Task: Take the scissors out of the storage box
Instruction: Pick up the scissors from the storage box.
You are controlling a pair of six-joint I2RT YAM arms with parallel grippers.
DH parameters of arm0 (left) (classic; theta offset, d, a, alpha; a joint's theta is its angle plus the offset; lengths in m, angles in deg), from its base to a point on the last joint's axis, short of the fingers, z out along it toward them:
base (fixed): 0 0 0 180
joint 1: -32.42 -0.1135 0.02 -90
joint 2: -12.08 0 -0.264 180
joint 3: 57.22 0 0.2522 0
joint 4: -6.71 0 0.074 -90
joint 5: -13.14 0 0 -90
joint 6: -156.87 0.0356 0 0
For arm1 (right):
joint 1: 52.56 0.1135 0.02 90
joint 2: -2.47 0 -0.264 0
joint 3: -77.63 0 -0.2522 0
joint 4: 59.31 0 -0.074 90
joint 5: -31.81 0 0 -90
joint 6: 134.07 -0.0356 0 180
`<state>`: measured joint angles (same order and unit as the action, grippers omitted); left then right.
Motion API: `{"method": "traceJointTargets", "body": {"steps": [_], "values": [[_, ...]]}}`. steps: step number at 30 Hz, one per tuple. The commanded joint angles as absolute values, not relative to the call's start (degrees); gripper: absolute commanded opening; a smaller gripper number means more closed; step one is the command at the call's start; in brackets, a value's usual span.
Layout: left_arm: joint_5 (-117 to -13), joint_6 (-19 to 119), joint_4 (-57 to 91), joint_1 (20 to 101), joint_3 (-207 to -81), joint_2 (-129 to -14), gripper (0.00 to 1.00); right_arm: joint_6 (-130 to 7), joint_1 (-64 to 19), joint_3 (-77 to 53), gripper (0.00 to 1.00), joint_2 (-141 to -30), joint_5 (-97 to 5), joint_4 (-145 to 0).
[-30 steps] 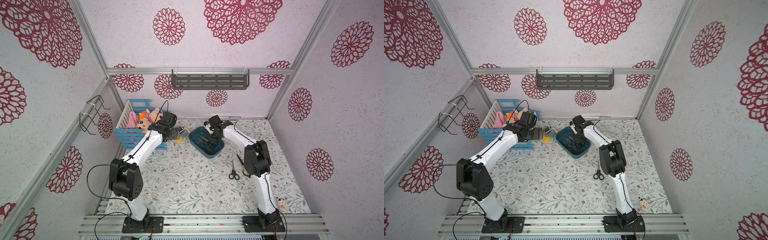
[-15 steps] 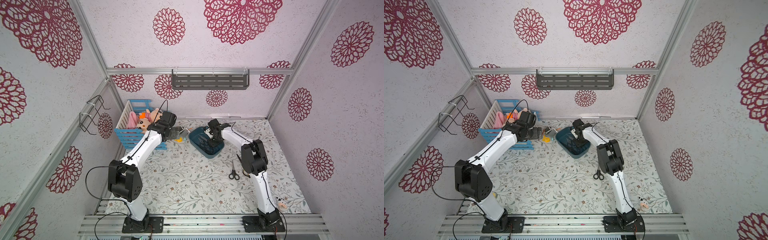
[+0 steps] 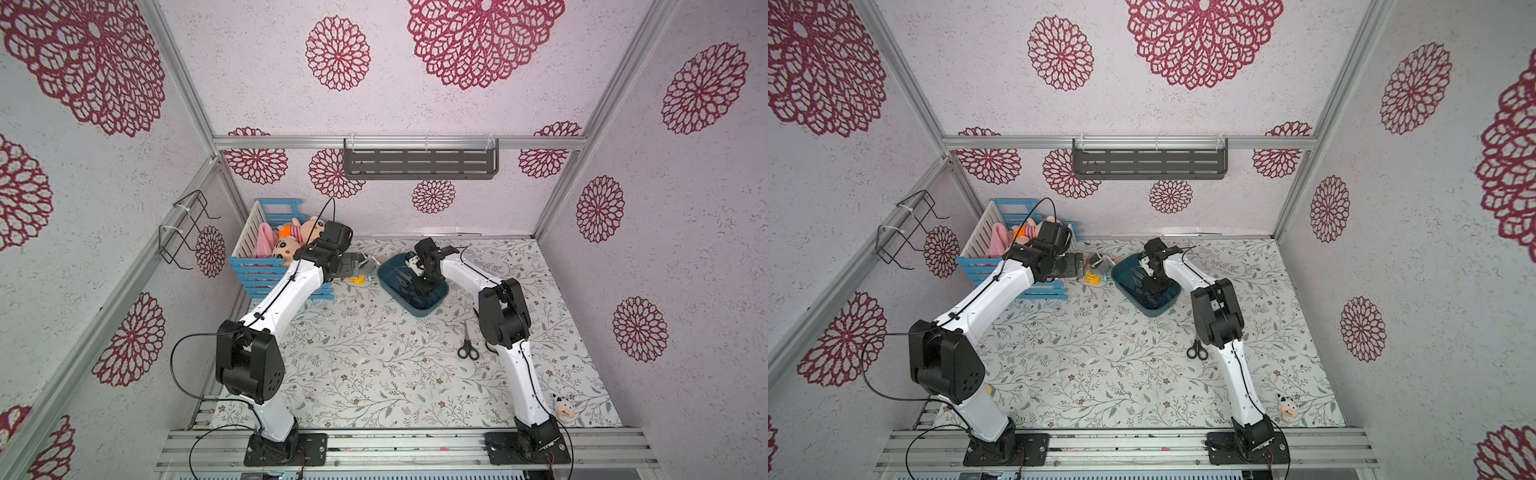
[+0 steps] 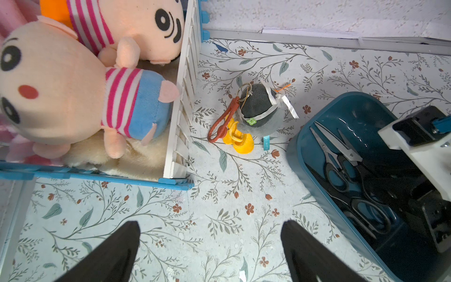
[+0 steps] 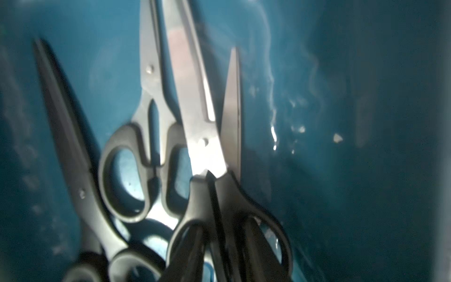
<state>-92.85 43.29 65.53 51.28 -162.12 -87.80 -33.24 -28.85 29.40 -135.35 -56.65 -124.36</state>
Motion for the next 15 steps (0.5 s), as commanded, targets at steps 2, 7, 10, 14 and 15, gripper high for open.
{"method": "traceJointTargets", "body": {"steps": [2,7,10,14,15], "values": [[-93.43,44.06,65.7,50.9,-163.64,-87.85,0.97,-36.03,-29.01,29.39,0.16,-139.34,-53.72,-128.06],[-93.33,43.76,65.63,50.93,-163.67,-87.97,0.97,-39.34,-28.74,29.37,0.06,-137.76,-53.66,-125.11],[-93.29,43.71,65.47,50.9,-163.63,-88.03,0.97,-42.4,-28.79,29.85,0.04,-134.57,-53.5,-122.45],[-93.1,43.28,65.25,50.96,-163.64,-88.27,0.97,-46.71,-28.83,30.25,0.03,-128.58,-52.92,-119.4],[-92.9,43.16,65.11,51.06,-163.71,-88.34,0.97,-47.94,-28.83,30.04,0.03,-127.04,-52.28,-118.84]]}}
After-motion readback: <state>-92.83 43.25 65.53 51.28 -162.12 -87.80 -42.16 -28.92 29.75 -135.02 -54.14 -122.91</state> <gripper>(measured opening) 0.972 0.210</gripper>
